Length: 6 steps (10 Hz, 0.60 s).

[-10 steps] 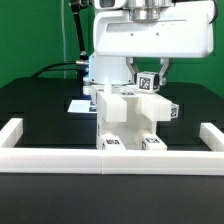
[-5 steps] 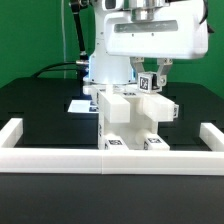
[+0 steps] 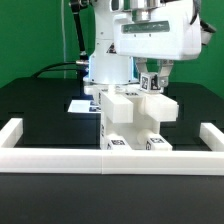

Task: Assemble chair

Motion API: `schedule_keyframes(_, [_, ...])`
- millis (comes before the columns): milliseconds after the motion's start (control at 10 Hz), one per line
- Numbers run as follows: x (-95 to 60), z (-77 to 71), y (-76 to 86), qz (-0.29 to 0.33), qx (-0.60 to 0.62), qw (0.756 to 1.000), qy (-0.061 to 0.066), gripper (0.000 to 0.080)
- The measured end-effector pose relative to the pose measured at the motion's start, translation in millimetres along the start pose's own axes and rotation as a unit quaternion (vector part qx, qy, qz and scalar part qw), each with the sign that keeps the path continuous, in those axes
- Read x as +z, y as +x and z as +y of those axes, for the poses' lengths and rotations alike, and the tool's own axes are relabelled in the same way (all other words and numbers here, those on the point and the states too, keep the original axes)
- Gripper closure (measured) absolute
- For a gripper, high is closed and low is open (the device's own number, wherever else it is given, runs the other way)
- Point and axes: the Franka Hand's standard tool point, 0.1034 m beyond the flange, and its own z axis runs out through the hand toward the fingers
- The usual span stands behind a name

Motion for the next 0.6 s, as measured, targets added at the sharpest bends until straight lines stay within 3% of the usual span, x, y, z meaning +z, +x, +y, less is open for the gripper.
schedule_keyframes(100, [0.7,0.4,0.1,0.000,-0.030,1.000,-0.001,0.0231])
schedule_keyframes(200, [1.2,0.2,-1.2,0.000,-0.036,0.999,-0.001,0.0231])
schedule_keyframes(300, [1.8,0.5,-2.7,0.001,-0.073,0.997,-0.001,0.0167])
schedule_keyframes(600, [0.8,-0.5,-2.5,0.001,-0.224,0.975,-0.001,0.0151])
